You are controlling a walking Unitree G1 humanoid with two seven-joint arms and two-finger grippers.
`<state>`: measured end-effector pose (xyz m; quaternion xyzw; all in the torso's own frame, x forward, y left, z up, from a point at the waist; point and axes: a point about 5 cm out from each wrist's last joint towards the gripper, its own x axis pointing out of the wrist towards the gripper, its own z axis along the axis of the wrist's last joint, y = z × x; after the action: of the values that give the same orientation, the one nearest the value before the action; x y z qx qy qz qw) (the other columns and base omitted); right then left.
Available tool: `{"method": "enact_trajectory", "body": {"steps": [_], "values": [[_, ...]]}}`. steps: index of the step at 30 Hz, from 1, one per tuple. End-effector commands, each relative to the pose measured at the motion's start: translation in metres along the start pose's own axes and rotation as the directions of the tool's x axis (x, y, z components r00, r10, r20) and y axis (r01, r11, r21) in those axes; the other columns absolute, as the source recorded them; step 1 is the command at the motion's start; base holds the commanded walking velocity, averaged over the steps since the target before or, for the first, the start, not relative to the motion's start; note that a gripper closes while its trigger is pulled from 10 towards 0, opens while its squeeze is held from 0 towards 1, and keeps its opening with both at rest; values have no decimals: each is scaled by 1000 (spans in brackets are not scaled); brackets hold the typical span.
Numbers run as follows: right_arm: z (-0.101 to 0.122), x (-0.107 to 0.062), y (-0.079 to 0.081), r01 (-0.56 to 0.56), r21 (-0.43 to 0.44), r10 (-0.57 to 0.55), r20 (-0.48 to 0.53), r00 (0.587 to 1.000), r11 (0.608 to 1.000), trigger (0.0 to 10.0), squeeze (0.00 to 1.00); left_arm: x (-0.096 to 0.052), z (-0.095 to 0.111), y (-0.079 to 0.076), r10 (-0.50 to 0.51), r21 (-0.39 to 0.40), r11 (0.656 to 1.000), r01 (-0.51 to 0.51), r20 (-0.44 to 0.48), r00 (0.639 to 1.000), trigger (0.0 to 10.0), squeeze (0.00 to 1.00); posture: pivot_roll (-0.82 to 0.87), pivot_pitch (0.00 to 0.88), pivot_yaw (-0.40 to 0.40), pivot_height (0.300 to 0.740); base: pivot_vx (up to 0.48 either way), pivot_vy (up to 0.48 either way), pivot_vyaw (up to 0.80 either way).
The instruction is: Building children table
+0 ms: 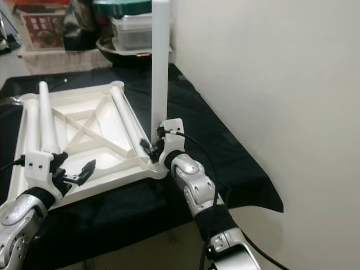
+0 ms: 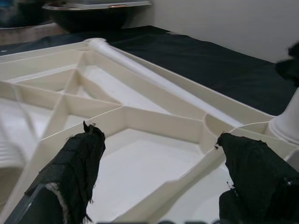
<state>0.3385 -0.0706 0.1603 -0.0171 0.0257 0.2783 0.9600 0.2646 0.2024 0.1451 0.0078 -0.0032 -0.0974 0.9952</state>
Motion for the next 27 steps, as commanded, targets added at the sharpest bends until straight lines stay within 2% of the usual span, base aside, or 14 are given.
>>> {"method": "enact_trajectory", "body": {"steps": [1,3,5,7,9,10,11,12,13,16,19,20,21,27], "values": [[11,-5,-3,17,-8,-17,73,997,1000,10000,1000,-1,0,1,-1,8,1000,1,-10,1000,10000,0,32,0,-45,740,0,0,0],[11,-5,-3,17,-8,-17,73,997,1000,10000,1000,-1,0,1,-1,8,1000,1,-10,1000,10000,0,32,0,-45,740,0,0,0],[15,-24,-11,59,-19,-57,95,994,998,10000,1000,-6,0,1,8,0,1000,-8,-10,1000,10000,0,18,0,-54,740,0,0,0],[15,-24,-11,59,-19,-57,95,994,998,10000,1000,-6,0,1,8,0,1000,-8,-10,1000,10000,0,18,0,-54,740,0,0,0],[9,-54,-15,70,-38,-69,38,997,997,10000,1000,-13,-5,0,50,-20,999,-50,-13,999,10000,0,11,0,-56,740,0,0,0],[9,-54,-15,70,-38,-69,38,997,997,10000,1000,-13,-5,0,50,-20,999,-50,-13,999,10000,0,11,0,-56,740,0,0,0],[2,-68,-15,50,-41,-51,-27,998,998,10000,1000,-16,-6,-2,75,-38,996,-75,-12,997,10000,0,4,0,-53,740,0,0,0],[-4,-78,-14,30,-41,-33,-75,997,999,10000,412,-18,-6,-4,89,-50,995,-89,-11,996,10000,0,-3,0,-46,740,0,0,0],[-9,-89,-12,-17,-12,16,-118,993,1000,10000,0,-19,-8,-6,90,-51,995,-91,-17,996,10000,0,-7,0,-38,740,0,0,0],[-14,-99,-16,-23,27,27,-166,986,999,10000,0,-21,-12,-9,87,-47,995,-88,-33,996,10000,0,-11,0,-33,740,0,0,0],[-11,-102,-22,-12,-4,12,-156,988,1000,10000,0,-22,-15,-10,87,-52,995,-90,-46,995,10000,0,-28,0,-22,740,0,0,0],[-11,-102,-22,-12,-4,12,-156,988,1000,10000,0,-22,-15,-10,87,-52,995,-90,-46,995,10000,0,-28,0,-22,740,0,0,0],[-7,-101,-24,-5,-56,-2,-136,991,998,10000,0,-22,-16,-10,91,-49,994,-94,-48,995,10000,0,-27,0,-22,740,0,0,0],[-1,-93,-17,-71,-21,68,-100,993,997,10000,0,-23,-14,-12,131,-56,990,-133,-36,991,10000,0,-11,0,-36,740,0,0,0]]}}
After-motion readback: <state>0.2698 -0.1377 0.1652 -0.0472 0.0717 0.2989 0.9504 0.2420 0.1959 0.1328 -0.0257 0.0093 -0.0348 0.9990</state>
